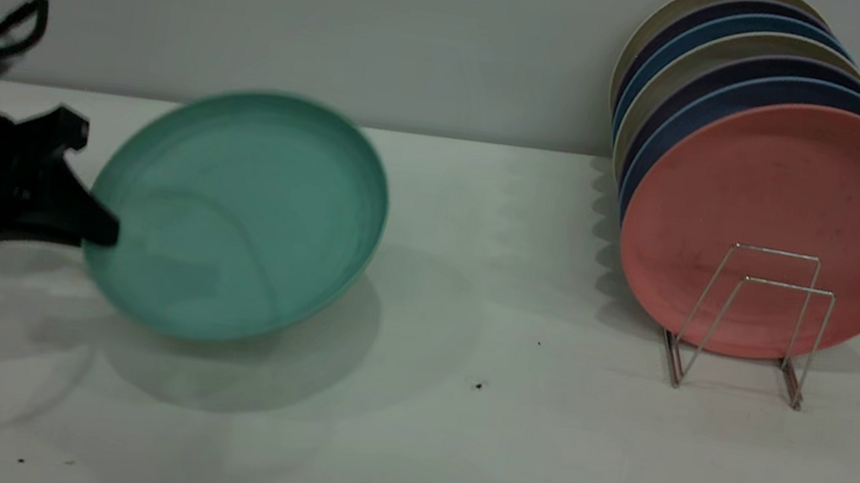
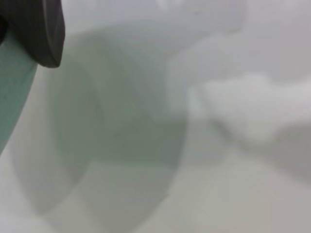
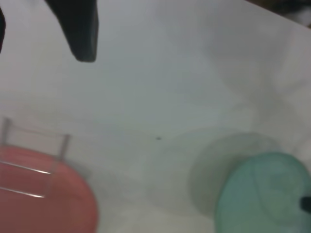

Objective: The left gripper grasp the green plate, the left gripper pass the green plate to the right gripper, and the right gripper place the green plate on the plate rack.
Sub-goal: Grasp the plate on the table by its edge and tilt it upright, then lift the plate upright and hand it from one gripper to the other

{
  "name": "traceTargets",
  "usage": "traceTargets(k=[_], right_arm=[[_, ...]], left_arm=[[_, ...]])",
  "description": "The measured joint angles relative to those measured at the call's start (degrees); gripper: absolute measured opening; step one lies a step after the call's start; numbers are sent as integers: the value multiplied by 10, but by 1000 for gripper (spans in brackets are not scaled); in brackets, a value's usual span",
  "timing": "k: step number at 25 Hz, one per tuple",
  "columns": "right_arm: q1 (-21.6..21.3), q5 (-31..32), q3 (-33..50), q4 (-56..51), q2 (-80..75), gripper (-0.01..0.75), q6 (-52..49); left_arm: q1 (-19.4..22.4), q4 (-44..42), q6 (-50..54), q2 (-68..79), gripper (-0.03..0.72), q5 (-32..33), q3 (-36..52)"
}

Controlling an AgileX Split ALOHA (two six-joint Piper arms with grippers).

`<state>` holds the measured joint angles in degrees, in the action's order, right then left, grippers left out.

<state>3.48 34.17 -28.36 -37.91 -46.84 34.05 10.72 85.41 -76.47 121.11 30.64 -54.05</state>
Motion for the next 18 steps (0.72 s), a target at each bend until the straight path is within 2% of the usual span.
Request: traceTargets(k=[3,8,12,16,18], right_arm=[[0,-25,0,-112,-72,388,100],[0,-39,0,-334,-182,388,328],[0,-23,-3,-512,-267,388,495],[0,-2,-4,-610,-344,388,599],[0,13,-6,-625,-381,388,625]], left_arm=[[0,-4,-3,-13,14,19,-1],[-12,-17,-4,-25,14,33,-1],[-57,-23,-4,-25,14,34,-1],[-100,-22,-4,-25,14,35,-1],[-117,-20,-4,-25,14,35,-2]])
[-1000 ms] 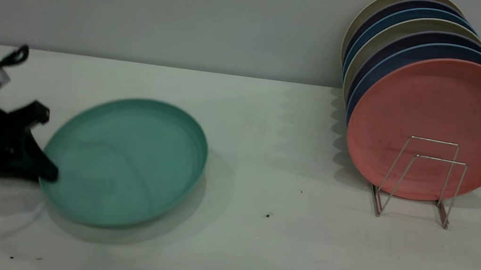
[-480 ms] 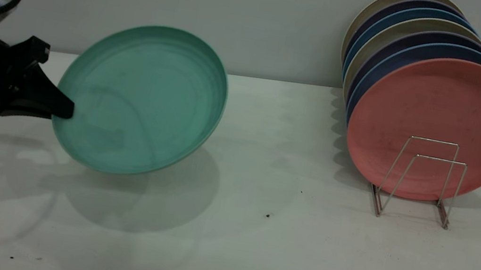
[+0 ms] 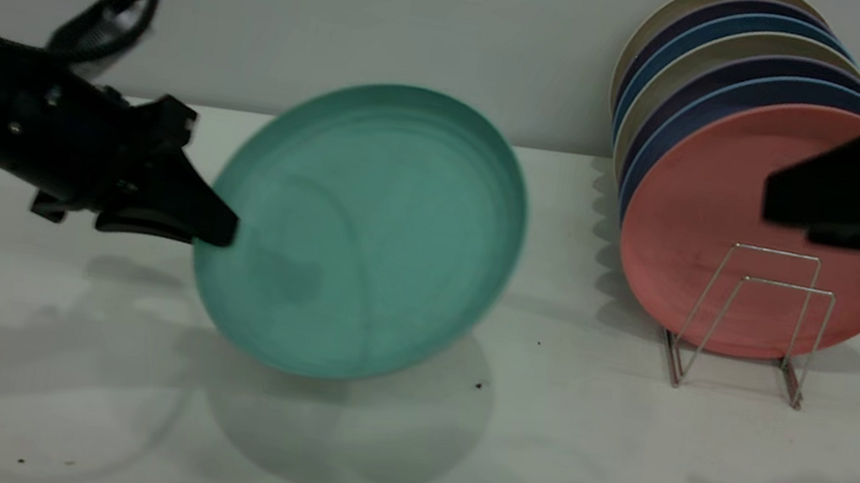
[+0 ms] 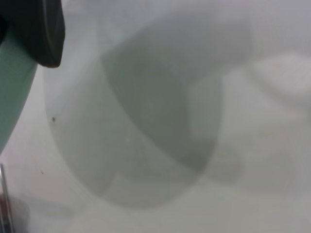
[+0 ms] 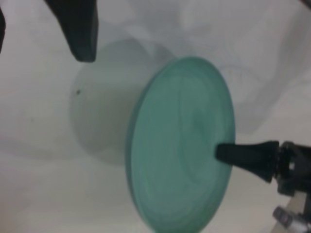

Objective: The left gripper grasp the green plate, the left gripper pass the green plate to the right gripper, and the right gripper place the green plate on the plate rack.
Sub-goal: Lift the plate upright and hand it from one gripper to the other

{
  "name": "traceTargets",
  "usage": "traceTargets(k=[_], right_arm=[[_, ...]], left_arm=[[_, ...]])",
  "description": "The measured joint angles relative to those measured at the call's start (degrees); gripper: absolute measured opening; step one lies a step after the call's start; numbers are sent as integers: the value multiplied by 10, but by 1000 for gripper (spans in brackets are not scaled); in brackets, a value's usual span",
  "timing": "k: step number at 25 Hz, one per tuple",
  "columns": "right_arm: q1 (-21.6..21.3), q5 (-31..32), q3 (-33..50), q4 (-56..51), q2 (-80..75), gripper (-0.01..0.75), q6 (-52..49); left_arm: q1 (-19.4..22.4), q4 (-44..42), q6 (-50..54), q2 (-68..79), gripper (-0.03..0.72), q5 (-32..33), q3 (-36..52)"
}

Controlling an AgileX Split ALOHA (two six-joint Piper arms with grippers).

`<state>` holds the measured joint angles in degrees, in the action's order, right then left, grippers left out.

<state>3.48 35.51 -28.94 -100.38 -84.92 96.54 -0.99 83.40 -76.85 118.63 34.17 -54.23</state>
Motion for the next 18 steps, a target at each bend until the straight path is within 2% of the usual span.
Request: traceTargets(k=[8,18], right_arm=[[0,39,-23,-10,-88,388,24],[0,44,-26,-10,-92,388,28]], left_arm=[[-77,25,0,0,14,1,-6],[-147,77,-12,0,14,2,-7]])
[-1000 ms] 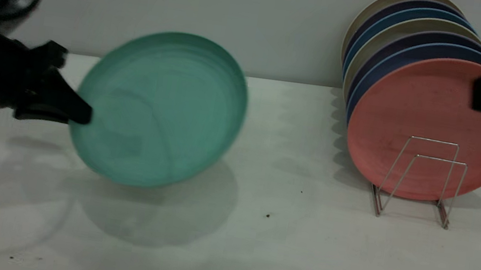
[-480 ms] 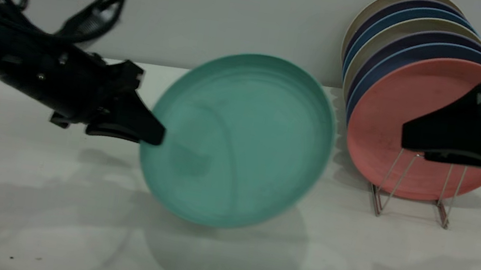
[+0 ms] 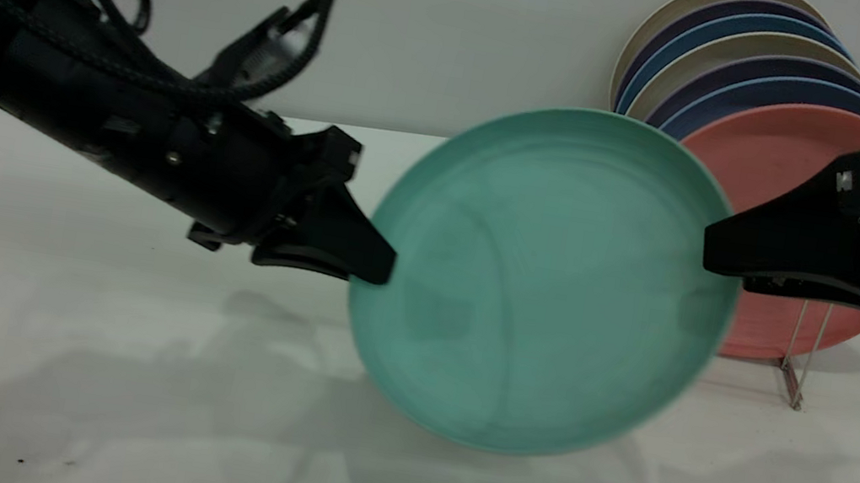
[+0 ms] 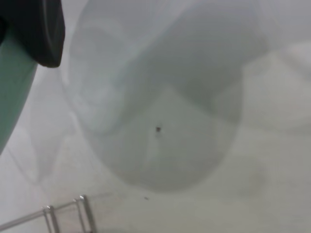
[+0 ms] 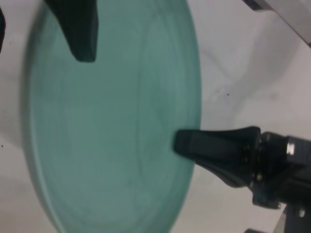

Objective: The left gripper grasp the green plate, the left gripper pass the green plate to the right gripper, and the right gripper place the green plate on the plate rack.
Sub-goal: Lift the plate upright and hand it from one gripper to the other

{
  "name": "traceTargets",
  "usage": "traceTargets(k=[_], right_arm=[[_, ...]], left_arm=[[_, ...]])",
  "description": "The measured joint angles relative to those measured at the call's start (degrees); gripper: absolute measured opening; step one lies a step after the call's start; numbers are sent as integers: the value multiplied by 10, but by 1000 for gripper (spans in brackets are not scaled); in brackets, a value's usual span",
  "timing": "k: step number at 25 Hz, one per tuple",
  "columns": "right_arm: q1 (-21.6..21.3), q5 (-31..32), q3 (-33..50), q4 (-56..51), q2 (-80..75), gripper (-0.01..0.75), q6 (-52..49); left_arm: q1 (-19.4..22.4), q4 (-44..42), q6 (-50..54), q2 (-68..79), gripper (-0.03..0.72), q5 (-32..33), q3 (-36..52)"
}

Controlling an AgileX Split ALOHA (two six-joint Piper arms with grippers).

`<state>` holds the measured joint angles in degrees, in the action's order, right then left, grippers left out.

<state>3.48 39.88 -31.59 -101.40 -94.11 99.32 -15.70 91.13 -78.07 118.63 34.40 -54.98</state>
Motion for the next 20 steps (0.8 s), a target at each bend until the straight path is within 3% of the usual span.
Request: traceTargets(k=[8,12,17,20], right_arm=[[0,-20,0,0,0,364,1],[0,-20,0,0,0,268,1],[0,-27,0,-3,0,83,-7],[0,-35,0,-4,0,63,-9]], left_arm=[[-18,12,-3,0,14,32,0],[-18,12,-11,0,16,49,0],[-18,16,-26,0,22,62,0],[-18,16,-27,0,30,65,-1]])
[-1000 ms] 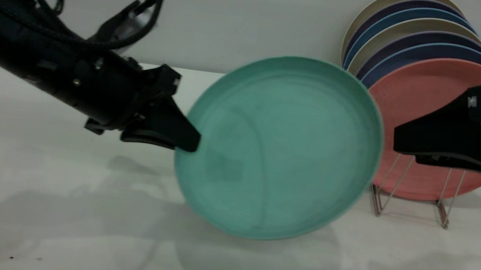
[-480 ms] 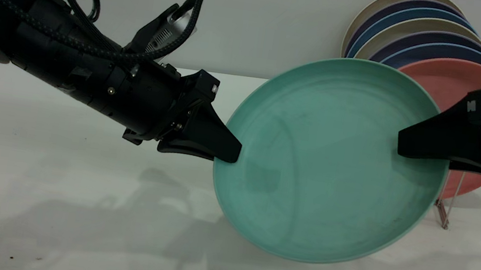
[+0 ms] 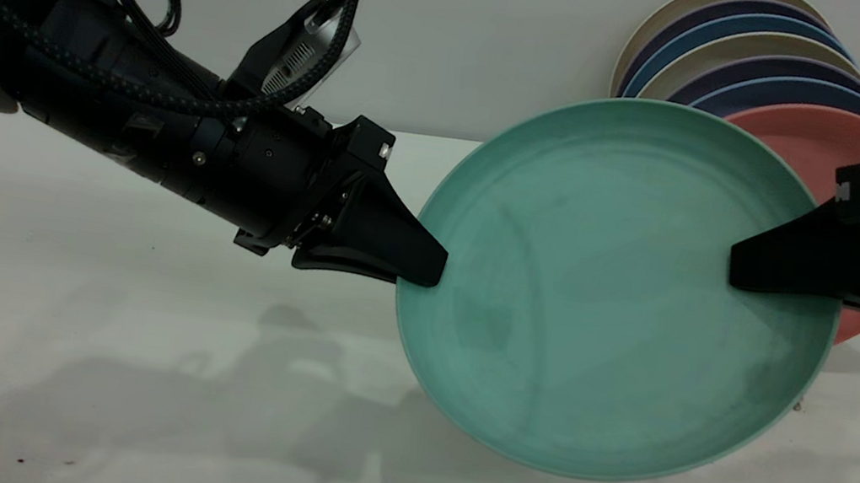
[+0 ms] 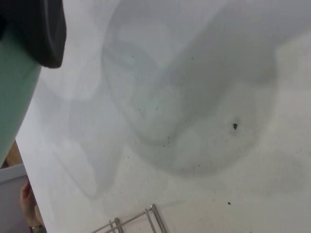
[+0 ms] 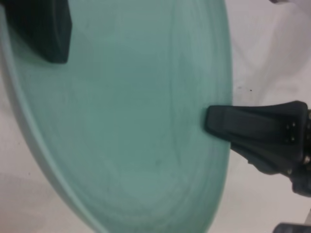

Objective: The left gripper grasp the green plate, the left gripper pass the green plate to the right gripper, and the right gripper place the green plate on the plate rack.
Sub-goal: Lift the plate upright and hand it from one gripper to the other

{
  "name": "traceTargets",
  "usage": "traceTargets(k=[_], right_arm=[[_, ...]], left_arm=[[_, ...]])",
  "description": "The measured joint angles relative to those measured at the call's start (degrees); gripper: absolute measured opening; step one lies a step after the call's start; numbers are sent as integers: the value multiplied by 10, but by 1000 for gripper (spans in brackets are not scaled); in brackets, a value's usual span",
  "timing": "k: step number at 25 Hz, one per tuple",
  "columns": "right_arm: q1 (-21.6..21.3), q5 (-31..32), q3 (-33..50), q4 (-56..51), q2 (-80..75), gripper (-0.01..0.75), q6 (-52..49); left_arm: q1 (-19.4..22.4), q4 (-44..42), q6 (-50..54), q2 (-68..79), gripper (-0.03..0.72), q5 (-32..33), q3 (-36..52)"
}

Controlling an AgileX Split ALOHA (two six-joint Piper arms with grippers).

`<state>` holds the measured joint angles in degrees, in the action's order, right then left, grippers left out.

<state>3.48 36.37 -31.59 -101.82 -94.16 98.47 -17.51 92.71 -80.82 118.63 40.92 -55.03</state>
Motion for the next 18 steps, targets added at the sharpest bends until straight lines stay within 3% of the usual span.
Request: traceTargets(k=[4,7,10,14,18], right_arm=[[0,-13,0,-1,0,63,1],[0,-21,0,2,0,63,5],[0,-21,0,5,0,63,9],[0,-31,0,5,0,63,9],[0,-36,0,5,0,63,9]], left_arm=[[0,-10,0,0,87,22,-1],[1,-25,1,0,211,44,-2],[1,-46,11,0,396,56,-2],[14,-107,37,0,589,73,-2],[59,-186,80,0,659,91,-2]])
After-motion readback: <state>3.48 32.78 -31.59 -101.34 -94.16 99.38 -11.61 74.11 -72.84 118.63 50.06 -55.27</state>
